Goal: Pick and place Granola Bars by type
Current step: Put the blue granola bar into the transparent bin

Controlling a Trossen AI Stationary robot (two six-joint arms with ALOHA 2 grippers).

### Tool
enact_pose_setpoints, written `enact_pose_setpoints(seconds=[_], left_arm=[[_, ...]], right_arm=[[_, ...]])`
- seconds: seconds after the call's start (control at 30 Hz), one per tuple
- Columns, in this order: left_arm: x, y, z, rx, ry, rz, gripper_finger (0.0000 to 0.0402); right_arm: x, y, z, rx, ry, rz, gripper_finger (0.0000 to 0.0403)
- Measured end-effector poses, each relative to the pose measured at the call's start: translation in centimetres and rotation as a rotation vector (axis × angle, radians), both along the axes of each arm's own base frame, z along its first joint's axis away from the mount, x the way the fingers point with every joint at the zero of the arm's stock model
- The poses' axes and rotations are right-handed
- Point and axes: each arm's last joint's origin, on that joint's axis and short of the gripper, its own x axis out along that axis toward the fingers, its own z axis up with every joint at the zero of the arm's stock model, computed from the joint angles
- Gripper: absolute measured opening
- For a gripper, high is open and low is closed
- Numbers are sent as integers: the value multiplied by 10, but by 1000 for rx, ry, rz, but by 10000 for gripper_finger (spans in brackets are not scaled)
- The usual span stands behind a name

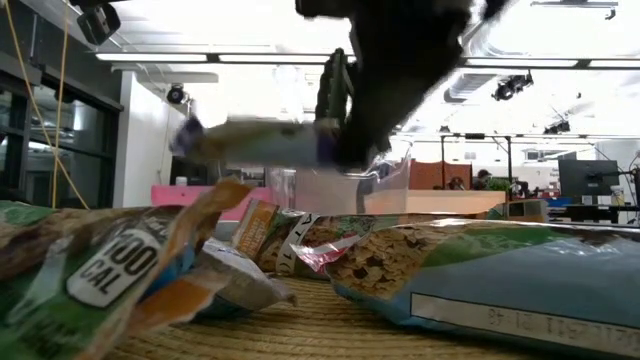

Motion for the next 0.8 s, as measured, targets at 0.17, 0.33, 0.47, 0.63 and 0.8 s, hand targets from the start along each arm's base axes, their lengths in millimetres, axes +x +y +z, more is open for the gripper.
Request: enact_pose_setpoints(seconds=[0.17,0.33,0.47,0.63,0.8], left_arm=[[0,0,0,0,0,0,1],[0,0,0,0,0,0,1],[0,0,0,0,0,0,1],[0,0,0,0,0,0,1],[0,0,0,0,0,0,1]], right_arm=[[9,1,35,-70,-65,-43,84],[16,-6,71,-121,-148,-158,84],[19,-14,96,-163,-214,-268,84],[19,-33,118,-210,-276,-490,84],[18,-59,123,-193,-283,-720,84]])
